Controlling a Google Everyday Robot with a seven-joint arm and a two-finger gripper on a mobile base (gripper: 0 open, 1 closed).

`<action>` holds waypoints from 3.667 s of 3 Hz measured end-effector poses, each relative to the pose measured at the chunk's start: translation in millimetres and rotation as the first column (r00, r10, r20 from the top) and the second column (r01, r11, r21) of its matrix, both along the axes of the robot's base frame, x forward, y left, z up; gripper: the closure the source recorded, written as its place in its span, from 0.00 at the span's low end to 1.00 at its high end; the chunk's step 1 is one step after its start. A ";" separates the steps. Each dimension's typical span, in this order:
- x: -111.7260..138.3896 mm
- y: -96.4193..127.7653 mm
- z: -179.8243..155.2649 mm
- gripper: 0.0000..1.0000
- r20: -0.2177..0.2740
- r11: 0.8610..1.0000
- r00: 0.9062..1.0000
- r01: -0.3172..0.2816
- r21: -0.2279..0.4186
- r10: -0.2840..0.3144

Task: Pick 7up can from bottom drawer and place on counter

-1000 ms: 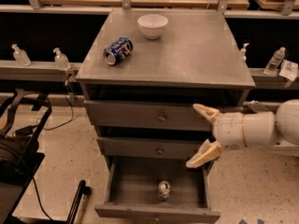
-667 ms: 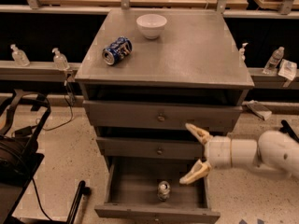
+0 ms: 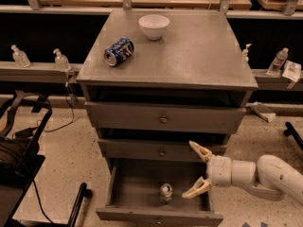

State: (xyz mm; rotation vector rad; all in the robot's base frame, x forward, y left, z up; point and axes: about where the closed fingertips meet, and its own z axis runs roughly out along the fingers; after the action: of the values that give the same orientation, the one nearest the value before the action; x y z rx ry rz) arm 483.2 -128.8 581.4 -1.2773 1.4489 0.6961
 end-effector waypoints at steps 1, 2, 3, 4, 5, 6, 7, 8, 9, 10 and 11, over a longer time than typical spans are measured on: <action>19.7 7.3 -36.5 0.00 0.052 1.000 0.999 -0.017 0.016 0.016; 30.4 11.3 -87.8 0.00 0.128 0.996 0.991 -0.020 -0.083 0.030; 47.1 4.7 -148.2 0.00 0.157 0.969 0.988 0.032 -0.244 0.007; 55.6 -2.8 -188.4 0.00 0.089 0.945 0.996 0.047 -0.322 -0.019; 63.7 -12.3 -221.4 0.00 0.016 0.955 0.999 0.048 -0.293 -0.045; 63.2 -9.0 -217.2 0.00 0.024 0.954 0.999 0.044 -0.296 -0.039; 65.7 -1.0 -227.7 0.00 0.027 0.951 0.998 0.059 -0.304 -0.054; 73.7 7.5 -247.2 0.00 0.029 0.950 0.996 0.089 -0.301 -0.084; 82.1 13.3 -274.9 0.00 0.020 0.942 0.992 0.123 -0.311 -0.123; 83.8 15.1 -301.4 0.12 -0.020 0.939 0.990 0.129 -0.319 -0.143; 77.2 15.0 -333.5 0.09 -0.098 0.941 0.985 0.106 -0.321 -0.144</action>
Offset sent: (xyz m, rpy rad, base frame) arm 0.0624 -0.0020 -0.1660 -0.2942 -0.2505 -0.0532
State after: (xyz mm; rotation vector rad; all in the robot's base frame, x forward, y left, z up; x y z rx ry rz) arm 560.3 -113.8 247.9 -1.3872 1.7772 0.4745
